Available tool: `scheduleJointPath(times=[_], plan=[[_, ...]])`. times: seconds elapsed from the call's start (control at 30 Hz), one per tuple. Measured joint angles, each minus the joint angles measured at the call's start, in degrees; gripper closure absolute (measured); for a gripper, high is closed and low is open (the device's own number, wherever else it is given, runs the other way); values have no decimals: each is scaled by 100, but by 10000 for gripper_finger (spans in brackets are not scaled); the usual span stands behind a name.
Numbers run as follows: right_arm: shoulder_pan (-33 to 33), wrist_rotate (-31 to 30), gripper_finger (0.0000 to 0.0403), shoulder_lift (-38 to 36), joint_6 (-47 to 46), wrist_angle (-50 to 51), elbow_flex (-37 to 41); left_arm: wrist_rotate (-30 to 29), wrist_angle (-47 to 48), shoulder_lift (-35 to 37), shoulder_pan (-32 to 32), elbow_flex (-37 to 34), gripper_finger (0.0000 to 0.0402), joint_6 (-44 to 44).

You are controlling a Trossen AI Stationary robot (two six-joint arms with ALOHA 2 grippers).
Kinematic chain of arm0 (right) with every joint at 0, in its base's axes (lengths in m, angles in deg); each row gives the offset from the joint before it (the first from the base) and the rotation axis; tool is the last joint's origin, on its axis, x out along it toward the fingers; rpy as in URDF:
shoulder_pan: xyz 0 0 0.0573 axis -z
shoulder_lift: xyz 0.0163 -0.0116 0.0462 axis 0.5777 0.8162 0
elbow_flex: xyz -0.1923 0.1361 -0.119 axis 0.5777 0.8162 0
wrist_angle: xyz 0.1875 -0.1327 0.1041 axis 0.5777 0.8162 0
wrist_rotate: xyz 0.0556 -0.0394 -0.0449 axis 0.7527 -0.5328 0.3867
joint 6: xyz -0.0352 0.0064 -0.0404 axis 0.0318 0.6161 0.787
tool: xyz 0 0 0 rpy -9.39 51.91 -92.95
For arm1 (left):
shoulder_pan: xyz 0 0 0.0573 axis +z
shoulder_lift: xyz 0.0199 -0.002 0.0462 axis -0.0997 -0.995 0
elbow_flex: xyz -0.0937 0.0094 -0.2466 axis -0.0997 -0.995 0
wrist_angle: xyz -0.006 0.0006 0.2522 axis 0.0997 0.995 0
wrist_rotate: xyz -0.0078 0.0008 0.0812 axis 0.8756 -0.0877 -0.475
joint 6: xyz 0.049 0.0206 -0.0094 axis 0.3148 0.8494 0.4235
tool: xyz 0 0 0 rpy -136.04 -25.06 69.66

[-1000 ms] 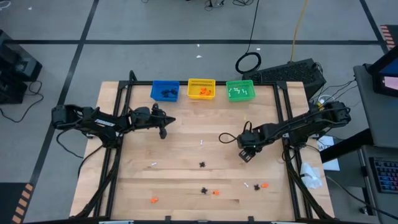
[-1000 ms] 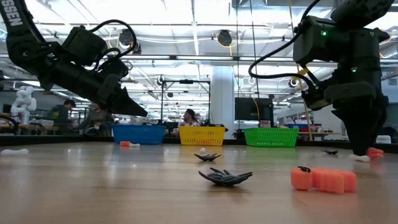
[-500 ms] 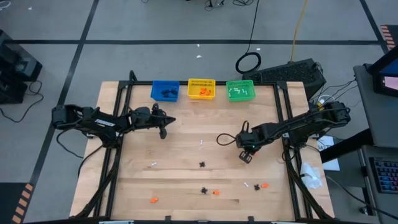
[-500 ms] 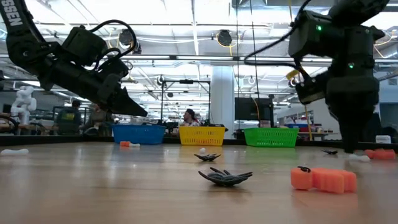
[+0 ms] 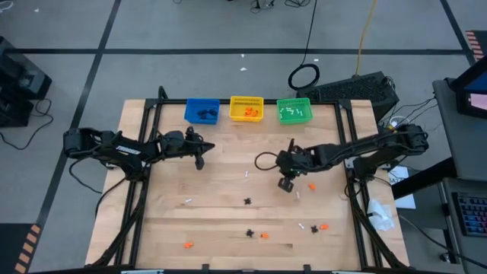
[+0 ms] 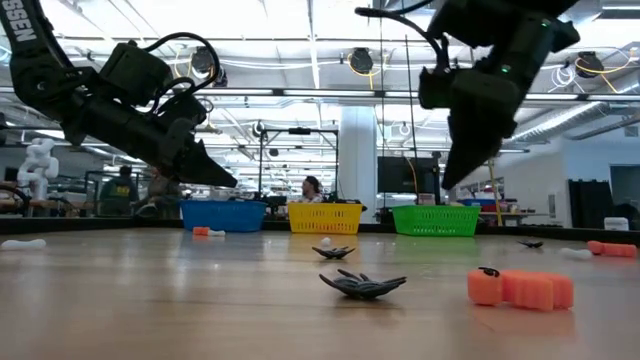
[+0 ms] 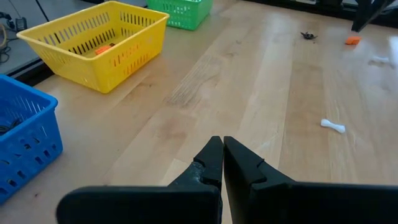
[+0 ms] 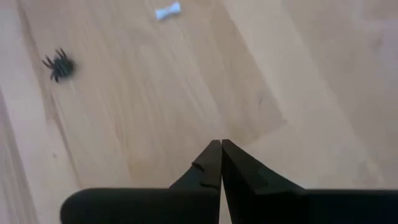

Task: Sort Halloween decoration
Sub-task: Put the orange skeleton toy into the yellow bin

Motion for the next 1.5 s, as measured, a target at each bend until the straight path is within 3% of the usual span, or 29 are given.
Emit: scheduleJointPath(times=[0.13,0.3,0.5,0.8,0.97,1.17,1.5], plan=[[46,27,403,0,85,659,-314,-2,1,0,0,0,396,9],[-217,376,400,-2,-641,1840,-576,-7,1,0,0,0,396,33],[-819,629,358,-1,-1653,2780,-388,-9,6,0,0,0,396,38],[-1146,644,257,7,-2608,2756,752,-9,12,0,0,0,396,-5],[-1141,667,240,-20,-2402,2175,1238,-9,16,0,0,0,396,-8],[-1117,804,269,-12,-2359,2025,1366,-9,16,0,0,0,396,-8],[-1118,841,394,0,-2071,1951,1152,-9,19,0,0,0,396,-10]])
